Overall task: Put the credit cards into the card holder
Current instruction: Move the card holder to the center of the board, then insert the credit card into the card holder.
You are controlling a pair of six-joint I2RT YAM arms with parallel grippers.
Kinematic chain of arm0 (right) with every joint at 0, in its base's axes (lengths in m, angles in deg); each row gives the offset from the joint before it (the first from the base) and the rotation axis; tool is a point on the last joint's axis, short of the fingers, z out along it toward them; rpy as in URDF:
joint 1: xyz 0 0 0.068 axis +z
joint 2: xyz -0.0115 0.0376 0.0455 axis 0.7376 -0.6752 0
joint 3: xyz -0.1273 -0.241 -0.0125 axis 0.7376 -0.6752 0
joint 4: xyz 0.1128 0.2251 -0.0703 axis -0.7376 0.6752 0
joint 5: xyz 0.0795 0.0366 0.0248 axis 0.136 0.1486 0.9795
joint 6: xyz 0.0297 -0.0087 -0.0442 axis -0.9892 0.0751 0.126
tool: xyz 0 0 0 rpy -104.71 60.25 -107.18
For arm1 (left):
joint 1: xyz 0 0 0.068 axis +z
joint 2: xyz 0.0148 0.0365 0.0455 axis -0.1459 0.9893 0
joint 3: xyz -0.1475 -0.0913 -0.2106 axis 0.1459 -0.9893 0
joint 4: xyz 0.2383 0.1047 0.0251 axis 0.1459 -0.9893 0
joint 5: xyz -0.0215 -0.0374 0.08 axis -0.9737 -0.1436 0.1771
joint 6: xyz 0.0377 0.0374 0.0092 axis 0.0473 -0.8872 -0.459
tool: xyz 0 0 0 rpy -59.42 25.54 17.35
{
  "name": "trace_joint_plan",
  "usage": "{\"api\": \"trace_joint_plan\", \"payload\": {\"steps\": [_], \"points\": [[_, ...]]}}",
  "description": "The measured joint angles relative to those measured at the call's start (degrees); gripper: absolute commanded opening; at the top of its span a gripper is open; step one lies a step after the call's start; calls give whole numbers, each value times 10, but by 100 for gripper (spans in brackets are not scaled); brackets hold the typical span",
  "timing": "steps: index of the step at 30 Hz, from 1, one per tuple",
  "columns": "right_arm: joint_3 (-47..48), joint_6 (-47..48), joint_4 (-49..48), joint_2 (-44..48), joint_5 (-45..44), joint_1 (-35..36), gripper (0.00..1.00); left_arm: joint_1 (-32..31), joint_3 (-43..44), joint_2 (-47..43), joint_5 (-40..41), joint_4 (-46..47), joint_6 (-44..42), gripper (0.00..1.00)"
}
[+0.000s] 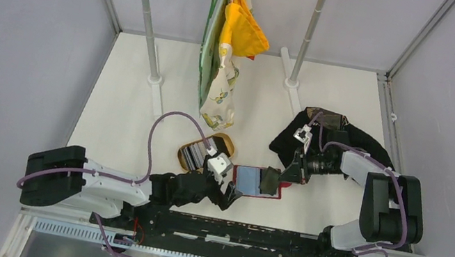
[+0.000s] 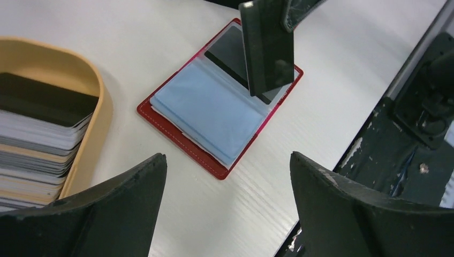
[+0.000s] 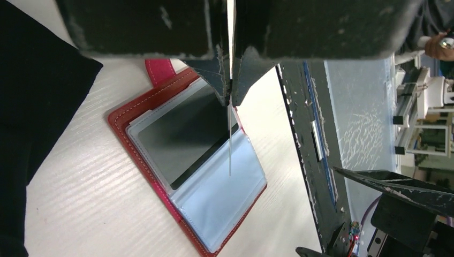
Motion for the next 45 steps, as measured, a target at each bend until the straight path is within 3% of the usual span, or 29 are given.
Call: {"api": "trace_joint_plan", "payload": {"steps": [9, 15, 29, 38, 45], "points": [[-27, -157, -125, 1, -31, 10, 0, 22, 0, 5, 16, -19, 177, 82], [-27, -212, -156, 1, -64, 13, 0, 30, 3, 43, 28, -40, 235, 74], [-35, -257, -170, 1, -108, 42, 0, 32, 79, 127, 44, -106, 249, 57], [-35, -252, -153, -23, -79, 48, 0, 34, 133, 186, 74, -155, 248, 33], [-35, -250, -144, -26, -64, 51, 0, 35, 161, 206, 88, -174, 249, 29]]}}
